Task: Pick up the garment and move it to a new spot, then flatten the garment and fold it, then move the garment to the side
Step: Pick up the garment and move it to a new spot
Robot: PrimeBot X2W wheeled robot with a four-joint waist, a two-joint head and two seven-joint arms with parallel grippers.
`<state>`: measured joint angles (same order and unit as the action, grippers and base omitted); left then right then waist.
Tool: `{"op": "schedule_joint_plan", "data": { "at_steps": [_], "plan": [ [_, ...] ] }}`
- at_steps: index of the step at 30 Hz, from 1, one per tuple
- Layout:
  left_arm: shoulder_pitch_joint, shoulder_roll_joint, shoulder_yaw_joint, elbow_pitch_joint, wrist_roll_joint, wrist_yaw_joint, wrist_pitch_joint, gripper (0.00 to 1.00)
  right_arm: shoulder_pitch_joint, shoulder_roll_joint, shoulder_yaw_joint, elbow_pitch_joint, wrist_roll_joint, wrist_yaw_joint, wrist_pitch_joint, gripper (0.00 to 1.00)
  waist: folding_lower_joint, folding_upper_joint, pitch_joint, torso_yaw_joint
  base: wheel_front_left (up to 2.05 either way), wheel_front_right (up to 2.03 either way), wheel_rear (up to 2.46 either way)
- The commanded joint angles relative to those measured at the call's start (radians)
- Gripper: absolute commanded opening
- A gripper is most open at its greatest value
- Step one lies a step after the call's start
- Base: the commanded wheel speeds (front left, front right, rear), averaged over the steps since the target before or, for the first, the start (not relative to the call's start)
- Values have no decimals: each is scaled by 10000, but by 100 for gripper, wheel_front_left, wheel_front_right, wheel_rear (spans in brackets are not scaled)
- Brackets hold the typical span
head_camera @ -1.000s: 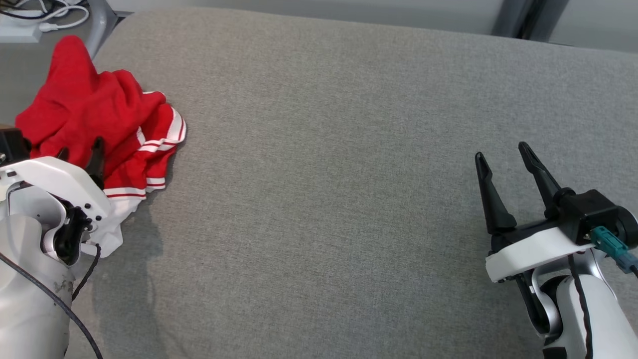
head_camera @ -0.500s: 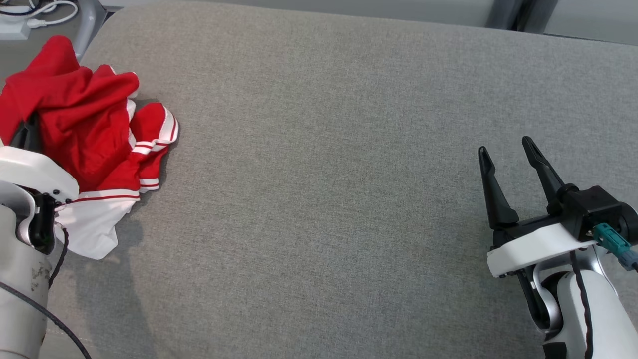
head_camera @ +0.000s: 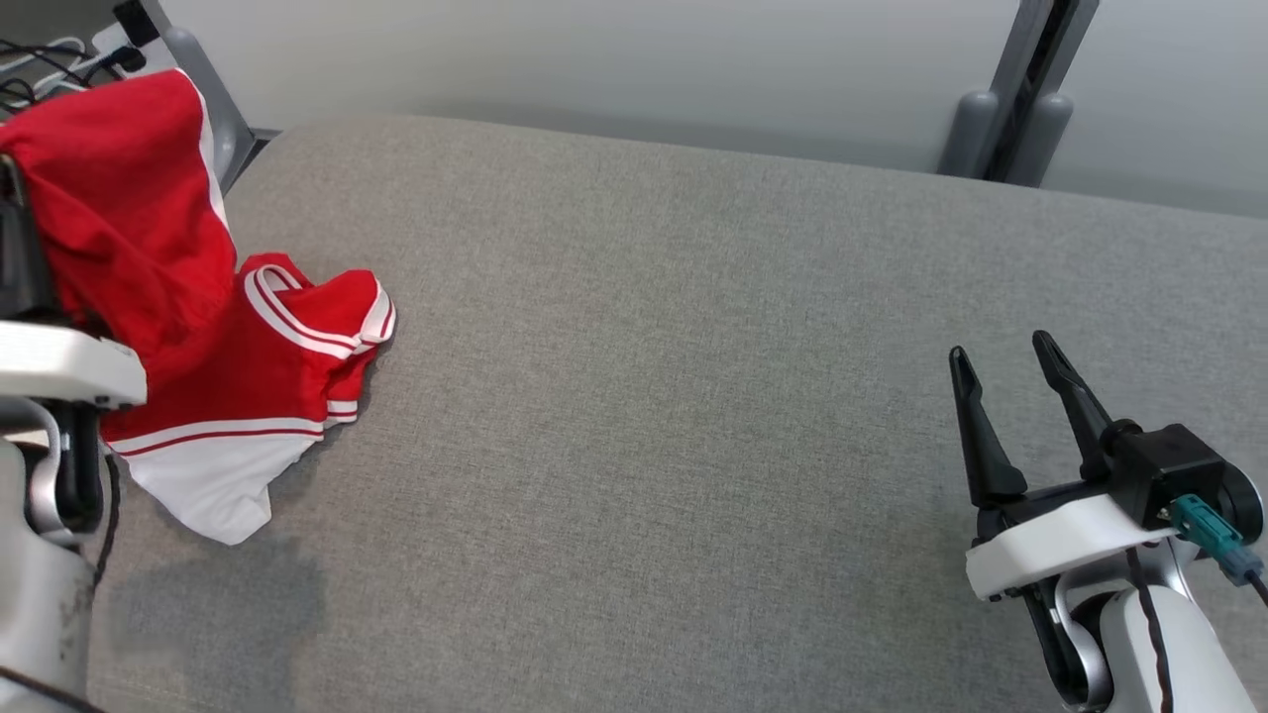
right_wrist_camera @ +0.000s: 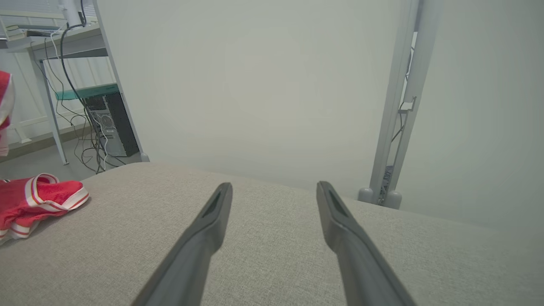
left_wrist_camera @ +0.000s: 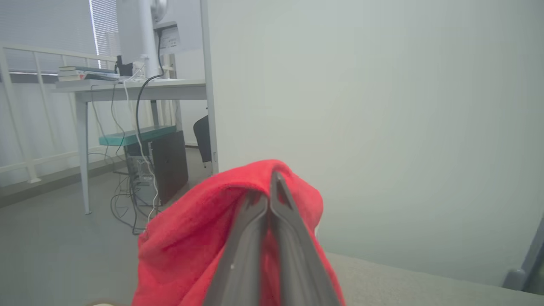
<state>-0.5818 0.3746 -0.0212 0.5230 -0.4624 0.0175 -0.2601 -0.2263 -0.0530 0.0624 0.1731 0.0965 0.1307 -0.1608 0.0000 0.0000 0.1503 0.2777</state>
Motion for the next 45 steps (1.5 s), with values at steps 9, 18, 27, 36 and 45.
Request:
{"op": "schedule_joint_plan", "data": {
  "at_steps": [9,18,27,36,45],
  "plan": [
    [3048,19,84,-4717,319,1278,879,0,430,-1,-19,-136,211,1,-95,100,0,0,-634,-558,0,0,0],
    [5090,-284,-222,-7650,557,2036,1594,0,417,-5,82,-233,428,1,-163,100,0,0,-702,-1595,0,0,0],
    [5165,-849,-1348,-7863,353,1678,1862,0,228,-8,144,-386,572,1,-196,100,0,0,-523,-3238,0,0,0],
    [4344,-1505,-2542,-6894,11,849,1925,0,139,-2,222,-316,883,1,-375,100,0,0,-93,-4882,0,0,0],
    [2859,-2238,-3888,-4422,-193,-232,2354,0,-137,2,278,-83,1290,1,-701,100,0,0,775,-6377,0,0,0]
  ]
}}
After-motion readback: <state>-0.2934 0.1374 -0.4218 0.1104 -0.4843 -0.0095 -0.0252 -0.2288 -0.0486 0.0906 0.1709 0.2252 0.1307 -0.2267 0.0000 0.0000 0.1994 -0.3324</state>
